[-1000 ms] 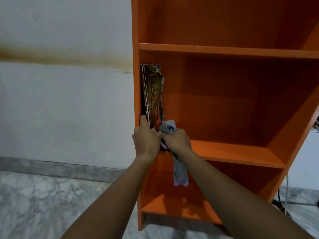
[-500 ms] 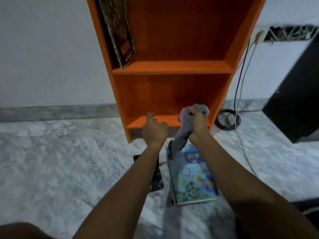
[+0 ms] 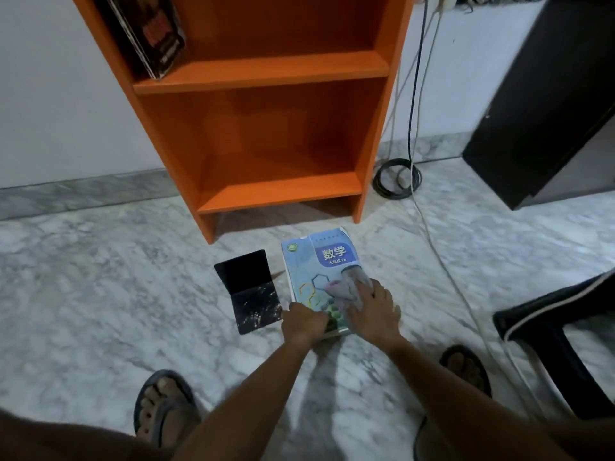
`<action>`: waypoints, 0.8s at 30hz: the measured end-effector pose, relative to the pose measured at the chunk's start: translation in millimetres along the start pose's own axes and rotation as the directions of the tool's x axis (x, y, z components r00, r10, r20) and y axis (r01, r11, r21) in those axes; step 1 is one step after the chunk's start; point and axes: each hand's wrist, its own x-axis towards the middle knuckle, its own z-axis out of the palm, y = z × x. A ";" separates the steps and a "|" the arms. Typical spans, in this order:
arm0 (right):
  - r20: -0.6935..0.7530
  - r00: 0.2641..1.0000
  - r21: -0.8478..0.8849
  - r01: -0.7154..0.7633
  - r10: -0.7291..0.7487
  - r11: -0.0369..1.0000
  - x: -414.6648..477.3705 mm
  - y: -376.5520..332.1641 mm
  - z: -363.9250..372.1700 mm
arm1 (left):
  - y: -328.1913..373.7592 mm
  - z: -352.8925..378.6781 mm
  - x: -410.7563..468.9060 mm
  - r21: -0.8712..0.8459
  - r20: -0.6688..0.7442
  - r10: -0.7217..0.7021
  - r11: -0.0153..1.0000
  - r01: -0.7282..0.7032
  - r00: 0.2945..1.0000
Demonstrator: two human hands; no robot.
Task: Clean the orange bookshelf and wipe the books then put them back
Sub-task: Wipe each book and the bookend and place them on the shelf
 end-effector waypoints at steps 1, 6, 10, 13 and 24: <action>0.019 0.999 0.004 0.033 -0.033 0.999 -2.7 8.1 9.5 | -1.4 1.6 7.1 -0.034 0.005 -0.022 0.999 0.022 1.000; 0.162 0.983 -0.117 0.107 -0.088 0.987 0.1 3.7 1.6 | 7.1 -11.2 4.3 -0.270 0.041 -0.037 0.962 0.046 0.998; 0.132 0.985 -0.138 0.131 -0.113 0.982 -6.9 3.6 1.4 | 19.1 -16.0 0.0 -0.532 0.246 0.095 0.845 0.053 0.965; 0.093 0.986 -0.053 0.145 -0.139 0.988 -10.2 -1.1 4.7 | 24.0 -20.7 -5.8 -0.666 0.339 0.166 0.738 0.112 0.926; -0.097 0.949 0.481 0.310 -0.301 0.820 33.2 -100.7 -40.2 | 49.4 -97.9 -44.1 -0.686 0.434 0.509 0.721 -0.093 0.744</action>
